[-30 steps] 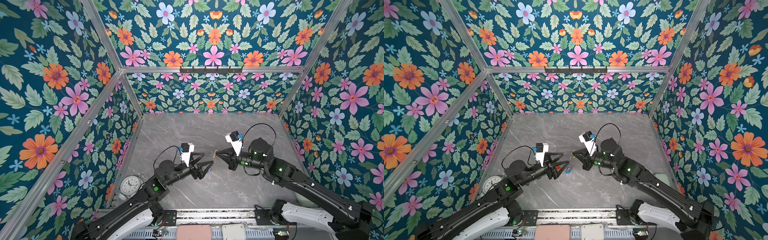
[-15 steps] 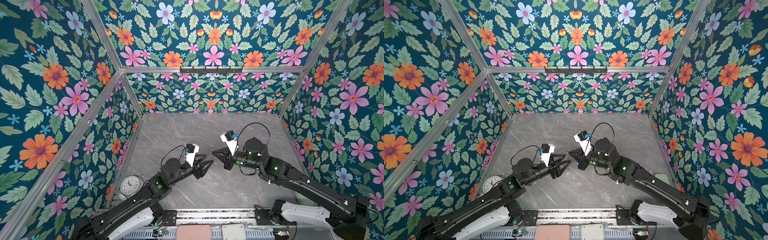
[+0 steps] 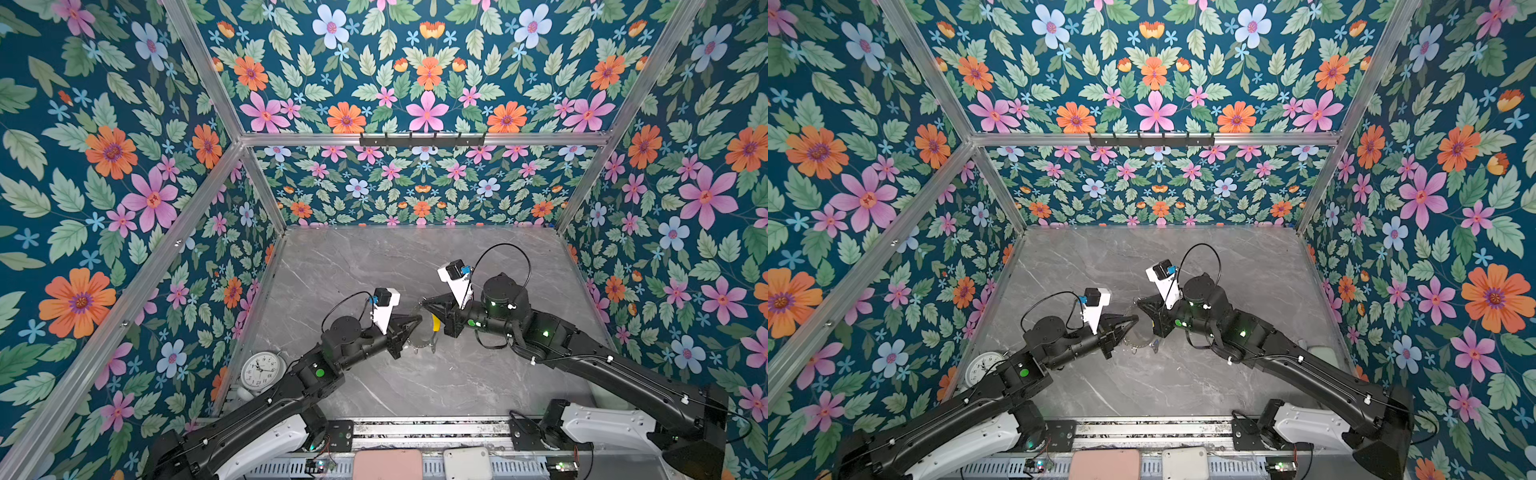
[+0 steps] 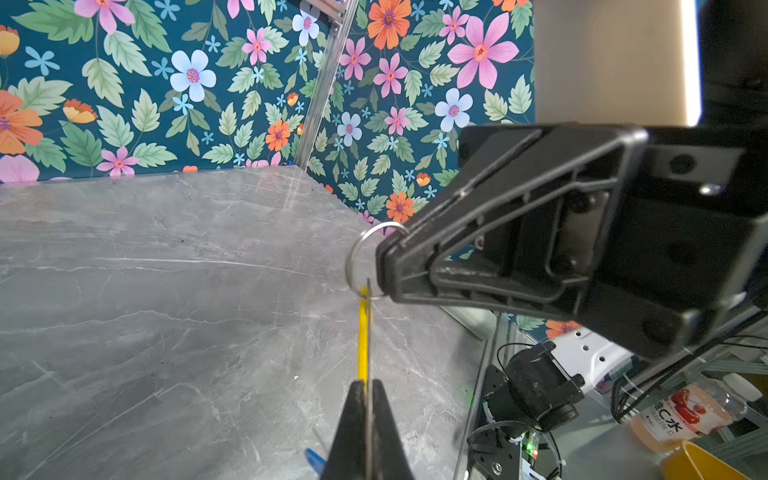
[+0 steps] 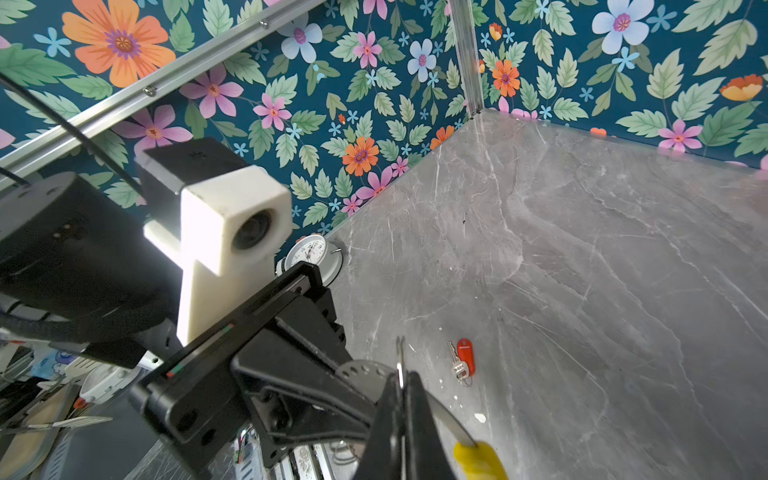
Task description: Remove the keys from the keyring
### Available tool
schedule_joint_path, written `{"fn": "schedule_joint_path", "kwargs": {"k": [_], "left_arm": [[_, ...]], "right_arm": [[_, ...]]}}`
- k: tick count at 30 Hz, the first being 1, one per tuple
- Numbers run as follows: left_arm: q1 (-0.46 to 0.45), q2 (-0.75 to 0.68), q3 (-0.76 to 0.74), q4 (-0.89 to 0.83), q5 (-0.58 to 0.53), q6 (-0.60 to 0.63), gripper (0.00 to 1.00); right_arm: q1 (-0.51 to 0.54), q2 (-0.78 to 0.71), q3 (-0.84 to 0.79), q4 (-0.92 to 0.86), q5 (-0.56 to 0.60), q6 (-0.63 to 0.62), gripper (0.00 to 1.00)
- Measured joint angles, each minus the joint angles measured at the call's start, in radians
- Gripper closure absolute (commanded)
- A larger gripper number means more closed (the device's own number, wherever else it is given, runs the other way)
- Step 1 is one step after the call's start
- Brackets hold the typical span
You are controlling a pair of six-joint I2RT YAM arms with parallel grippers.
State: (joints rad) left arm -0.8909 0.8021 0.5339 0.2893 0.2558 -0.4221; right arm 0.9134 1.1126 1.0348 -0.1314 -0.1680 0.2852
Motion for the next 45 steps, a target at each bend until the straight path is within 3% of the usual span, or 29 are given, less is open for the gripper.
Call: {"fn": "schedule_joint_path", "kwargs": {"k": [2,6,15,25,28,32,45], "left_arm": [[0.000,0.005,0.009,-0.001,-0.010,-0.025,1.00],[0.001,0.011,0.037,-0.020,-0.033,-0.053,1.00],[0.001,0.011,0.142,-0.085,-0.126,-0.115,1.00],[0.001,0.012,0.188,-0.084,-0.155,-0.167,1.00],[0.001,0.014,0.190,-0.084,-0.155,-0.176,1.00],[0.001,0.019,0.190,-0.081,-0.155,-0.187,1.00],[0.001,0.010,0.190,-0.080,-0.151,-0.201,1.00]], "right_arm": [[0.000,-0.010,-0.005,-0.002,0.005,0.000,0.70],[0.001,-0.063,-0.047,0.005,0.021,-0.001,0.60],[0.000,-0.223,-0.235,0.098,0.048,0.000,0.55],[0.000,-0.211,-0.317,0.148,0.026,-0.001,0.52],[0.000,-0.193,-0.318,0.159,0.015,-0.002,0.54],[0.000,-0.171,-0.314,0.157,0.010,-0.006,0.65],[0.000,-0.135,-0.293,0.157,-0.005,-0.027,0.86]]}}
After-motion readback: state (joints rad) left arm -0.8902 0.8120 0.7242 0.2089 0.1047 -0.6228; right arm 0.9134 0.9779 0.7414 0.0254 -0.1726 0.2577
